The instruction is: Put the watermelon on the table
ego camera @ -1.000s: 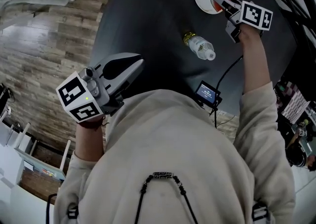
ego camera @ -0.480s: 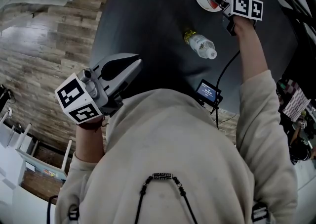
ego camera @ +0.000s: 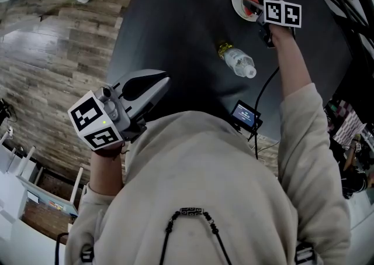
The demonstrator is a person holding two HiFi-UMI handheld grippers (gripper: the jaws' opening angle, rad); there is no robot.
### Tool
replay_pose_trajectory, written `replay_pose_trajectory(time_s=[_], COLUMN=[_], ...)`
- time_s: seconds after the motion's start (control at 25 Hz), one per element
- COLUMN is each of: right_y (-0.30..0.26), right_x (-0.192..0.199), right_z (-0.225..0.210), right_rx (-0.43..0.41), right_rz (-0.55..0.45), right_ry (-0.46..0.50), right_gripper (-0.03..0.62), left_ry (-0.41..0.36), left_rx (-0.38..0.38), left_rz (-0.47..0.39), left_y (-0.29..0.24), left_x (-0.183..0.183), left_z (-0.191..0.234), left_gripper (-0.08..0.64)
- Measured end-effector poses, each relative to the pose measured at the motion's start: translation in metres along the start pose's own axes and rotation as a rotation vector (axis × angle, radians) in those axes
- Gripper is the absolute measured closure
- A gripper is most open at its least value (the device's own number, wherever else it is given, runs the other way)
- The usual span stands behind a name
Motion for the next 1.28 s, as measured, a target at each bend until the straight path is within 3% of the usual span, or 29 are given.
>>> replay_pose_trajectory(time_s=[0.32,0.8,1.04,1.28], right_y=[-0.010,-0.017,-0.018,-0.014], right_x=[-0.004,-0.006,-0.003,0.000], right_z=[0.007,0.010,0.012,0.008], right_rx=[0.046,0.067,0.057,0.053], right_rz=[0.035,0.048,0.067,0.048], right_ry=[0.093,0.102,0.118,0.097], right_gripper=[0.393,0.393,0.347,0.344], left_ry=[-0.004,-0.002,0.022,0.004], left_rx=[0.001,0.005,0.025,0.015], left_rz=[0.007,0.008,-0.017,-0.017], left_y=[-0.001,-0.002,0.000,0.004], left_x=[-0.002,-0.003,-0.007,-0.010], left_z=[-0.001,-0.001,0.000,-0.002], left_gripper=[0.554,0.554,0.554,0.554])
Point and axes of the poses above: the fingertips, and each gripper's own axes: y backward along the fingers, z to its left, x out of its underside, the point moved 7 cm from there along y, backward along the fingers, and after that the axes turned 3 degrees about -y, right-handed, at the moved point
